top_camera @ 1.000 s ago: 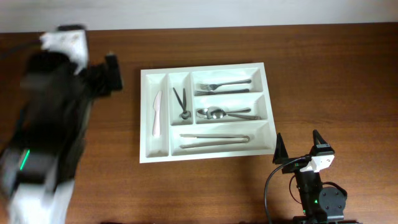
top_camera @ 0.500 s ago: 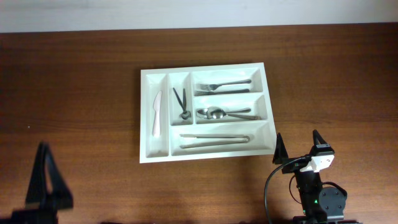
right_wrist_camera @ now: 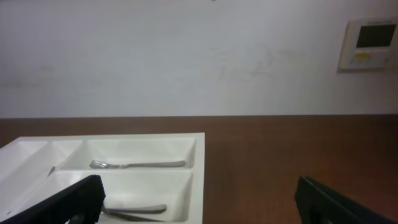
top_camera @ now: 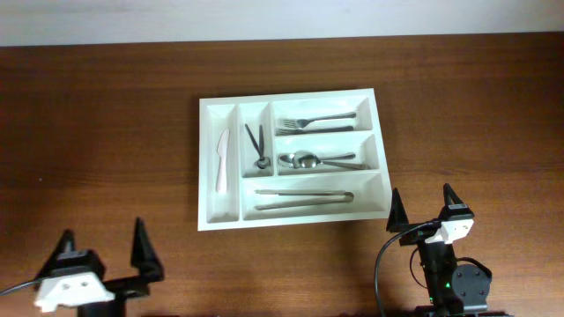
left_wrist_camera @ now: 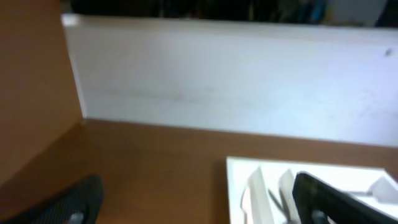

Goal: Pack container

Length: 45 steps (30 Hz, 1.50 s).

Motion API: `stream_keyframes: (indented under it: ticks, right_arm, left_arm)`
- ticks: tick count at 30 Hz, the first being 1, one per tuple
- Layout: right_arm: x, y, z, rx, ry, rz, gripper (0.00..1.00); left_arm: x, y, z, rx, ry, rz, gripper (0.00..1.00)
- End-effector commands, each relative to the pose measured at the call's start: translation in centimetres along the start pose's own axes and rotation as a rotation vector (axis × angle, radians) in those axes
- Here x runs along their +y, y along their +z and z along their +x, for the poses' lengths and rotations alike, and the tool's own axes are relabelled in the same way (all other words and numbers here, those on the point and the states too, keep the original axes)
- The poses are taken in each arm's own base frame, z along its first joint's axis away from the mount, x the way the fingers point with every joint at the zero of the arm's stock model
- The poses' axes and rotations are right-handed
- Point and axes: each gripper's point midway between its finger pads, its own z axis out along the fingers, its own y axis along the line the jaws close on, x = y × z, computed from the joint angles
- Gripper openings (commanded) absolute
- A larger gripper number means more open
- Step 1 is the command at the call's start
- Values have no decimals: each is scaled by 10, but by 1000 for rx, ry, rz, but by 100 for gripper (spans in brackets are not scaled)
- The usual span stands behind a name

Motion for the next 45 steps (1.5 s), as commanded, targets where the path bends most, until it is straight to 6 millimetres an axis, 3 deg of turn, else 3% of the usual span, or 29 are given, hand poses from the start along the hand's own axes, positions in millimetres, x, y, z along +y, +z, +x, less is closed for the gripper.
stream_keyframes:
  ticks: [1, 6, 13, 17, 33, 42, 45]
  right_arm:
    - [-6, 0, -1, -8, 7, 28, 99]
    - [-6, 0, -1, -8, 7, 28, 99]
    - [-6, 0, -1, -8, 7, 28, 99]
    - [-6, 0, -1, -8, 7, 28, 99]
    - [-6, 0, -1, -8, 7, 28, 99]
    - [-6, 0, -1, -8, 7, 28, 99]
    - [-6, 0, -1, -8, 7, 28, 99]
  left_arm:
    - [-14, 14, 32, -73, 3, 82, 99]
    - [-20, 48, 66, -120, -15, 104, 99]
    - [-22, 71, 91, -146, -18, 106, 99]
    - [-23, 85, 116, -140, -17, 104, 99]
    - [-24, 99, 149, -162, -18, 115, 99]
    - [-25, 100, 153, -147, -16, 116, 99]
    - [-24, 102, 168, -83, -9, 112, 99]
